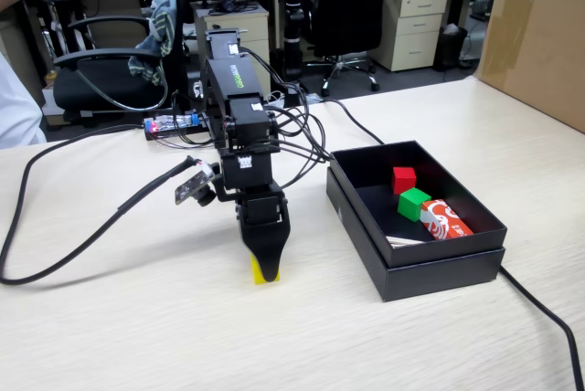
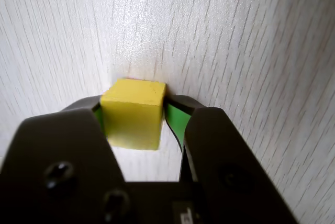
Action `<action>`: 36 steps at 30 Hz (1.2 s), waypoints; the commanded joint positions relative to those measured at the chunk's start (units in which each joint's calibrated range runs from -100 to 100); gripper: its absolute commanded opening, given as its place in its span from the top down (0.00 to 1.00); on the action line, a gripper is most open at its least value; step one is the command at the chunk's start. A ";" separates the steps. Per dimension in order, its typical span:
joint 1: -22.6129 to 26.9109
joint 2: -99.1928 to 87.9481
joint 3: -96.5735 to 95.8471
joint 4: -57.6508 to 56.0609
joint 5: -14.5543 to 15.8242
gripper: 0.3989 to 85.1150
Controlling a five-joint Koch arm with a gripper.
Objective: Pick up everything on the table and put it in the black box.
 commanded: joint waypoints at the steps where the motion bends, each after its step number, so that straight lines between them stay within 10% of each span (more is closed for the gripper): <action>1: -0.15 -1.15 4.90 -0.95 0.00 0.87; 24: 9.57 -52.90 -5.07 -6.48 3.47 0.99; 36: 18.66 -41.08 -3.71 -6.48 5.23 0.99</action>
